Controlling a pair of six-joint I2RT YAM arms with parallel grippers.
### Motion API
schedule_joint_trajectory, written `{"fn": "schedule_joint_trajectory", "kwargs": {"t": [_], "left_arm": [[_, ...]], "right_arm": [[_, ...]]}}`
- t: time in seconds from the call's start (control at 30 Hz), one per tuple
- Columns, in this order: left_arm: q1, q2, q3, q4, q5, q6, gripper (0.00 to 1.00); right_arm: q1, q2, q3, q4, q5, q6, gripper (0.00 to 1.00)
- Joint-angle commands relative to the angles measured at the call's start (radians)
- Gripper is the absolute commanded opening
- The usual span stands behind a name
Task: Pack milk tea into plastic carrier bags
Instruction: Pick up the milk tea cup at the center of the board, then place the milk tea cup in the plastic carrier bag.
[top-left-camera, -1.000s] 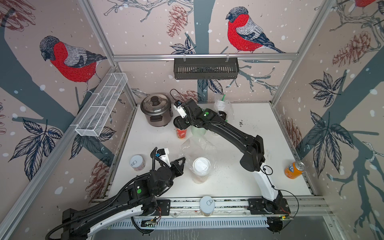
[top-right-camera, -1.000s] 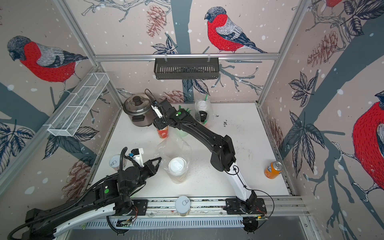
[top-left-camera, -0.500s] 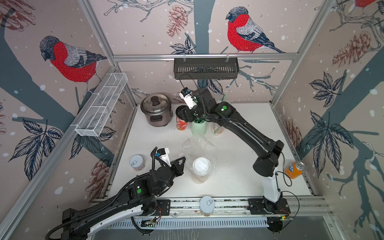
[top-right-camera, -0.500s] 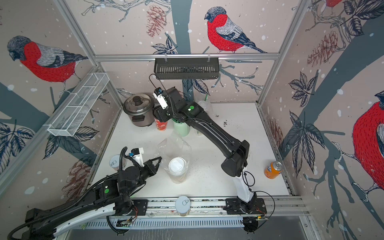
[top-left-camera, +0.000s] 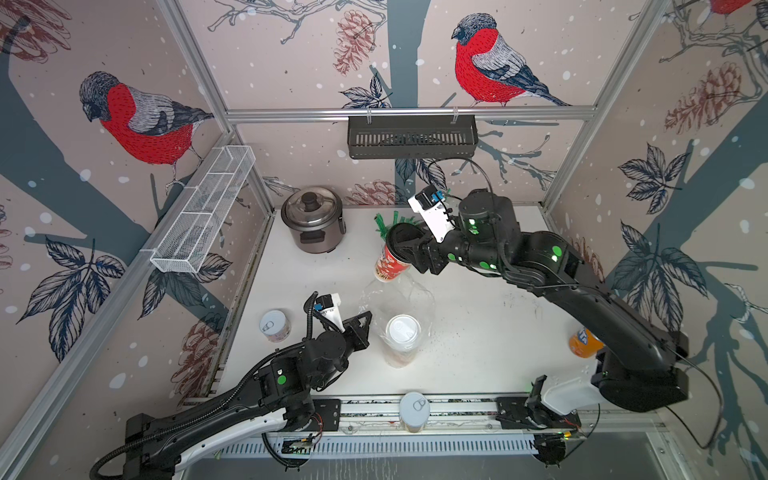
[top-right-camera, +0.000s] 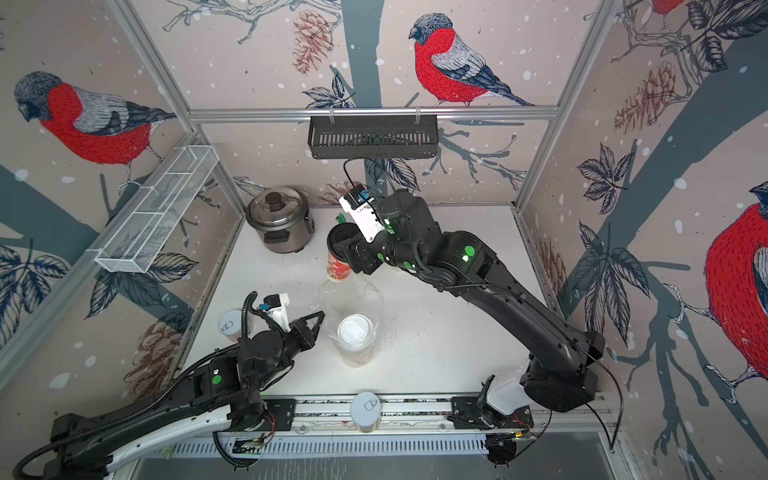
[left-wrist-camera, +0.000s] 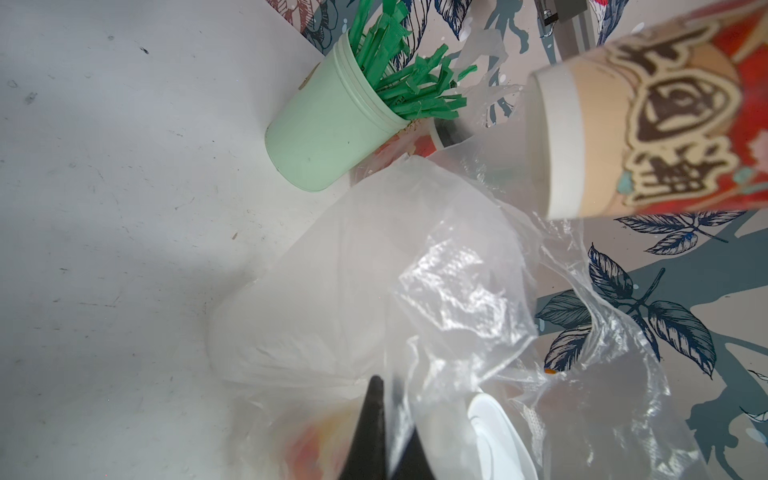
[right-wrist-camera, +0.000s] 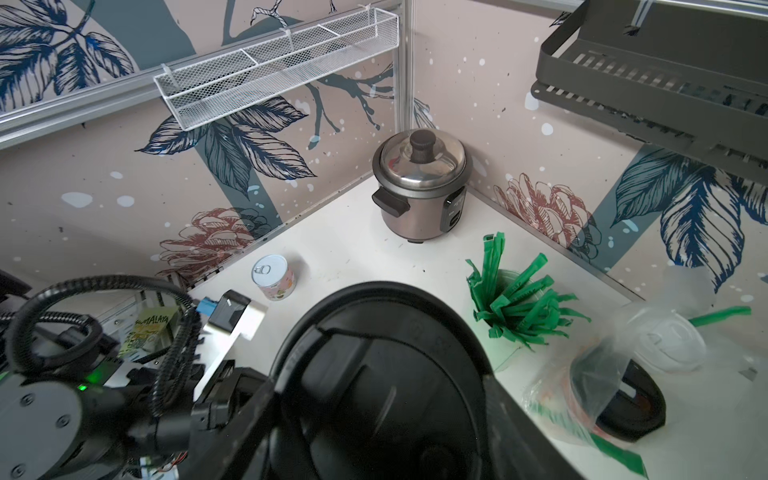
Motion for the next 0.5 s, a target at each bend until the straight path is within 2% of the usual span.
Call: {"fn": "schedule_joint_trajectory", "kwargs": {"t": [0.0, 0.2, 0.47], "left_arm": [[-0.001, 0.013, 0.018, 0.022, -0.026, 0.007, 0.00], [-0.001, 0.015, 0.027, 0.016, -0.038, 0.005, 0.00], [-0.001, 0.015, 0.027, 0.020, -0.027, -0.001, 0.00]], "right_arm": [[0.022, -0.060, -0.063, 0.035, 0.022, 0.048, 0.59], [0.042, -0.106, -0.174, 0.063, -0.004, 0.087, 0.59], [0.042, -0.073, -0.239, 0.116, 0.024, 0.082, 0.58]]}}
